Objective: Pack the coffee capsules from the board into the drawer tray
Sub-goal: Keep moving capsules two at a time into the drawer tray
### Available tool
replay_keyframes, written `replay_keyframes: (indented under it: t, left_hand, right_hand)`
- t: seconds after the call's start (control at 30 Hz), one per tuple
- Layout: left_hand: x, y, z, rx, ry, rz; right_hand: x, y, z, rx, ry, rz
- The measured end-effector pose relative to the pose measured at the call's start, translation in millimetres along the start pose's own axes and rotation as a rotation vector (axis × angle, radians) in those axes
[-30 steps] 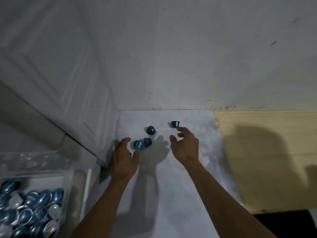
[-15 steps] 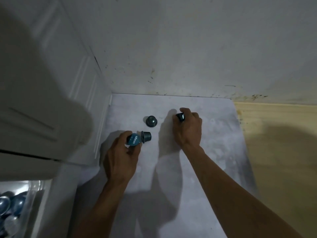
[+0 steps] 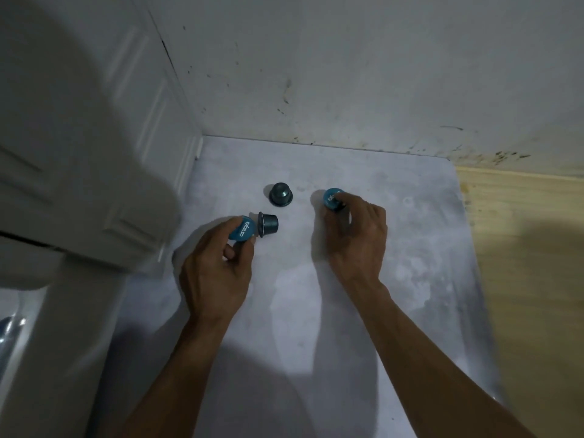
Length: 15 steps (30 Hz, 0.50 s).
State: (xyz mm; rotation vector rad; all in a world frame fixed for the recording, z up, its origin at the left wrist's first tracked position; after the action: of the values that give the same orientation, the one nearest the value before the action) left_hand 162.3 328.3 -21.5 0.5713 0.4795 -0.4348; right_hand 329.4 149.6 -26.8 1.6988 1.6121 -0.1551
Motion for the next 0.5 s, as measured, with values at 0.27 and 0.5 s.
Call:
replay_keyframes:
  t: [0.27,0.5]
  left_hand:
    - [-9,-8,2,-0.103,-0.157,0.052]
    - [-67,-28,51,-0.207,-0.177,0.049]
  right_hand:
    - [-12,-5,-4,0.065,0.097,-0.047]
    - [-84,-23,-62,0.019,0.159,-0.090]
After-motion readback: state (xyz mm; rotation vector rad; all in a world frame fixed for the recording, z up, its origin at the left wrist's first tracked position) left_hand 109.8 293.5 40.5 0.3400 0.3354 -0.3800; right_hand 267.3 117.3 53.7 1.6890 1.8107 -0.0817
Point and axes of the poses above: each hand's wrist, its own y-axis towards the middle knuckle, its own x-axis out of the palm, z = x × y, the point moved 8 cm from there along y, towards the middle knuckle, and after that the axes turned 8 degrees about z, right-handed, at the moved point
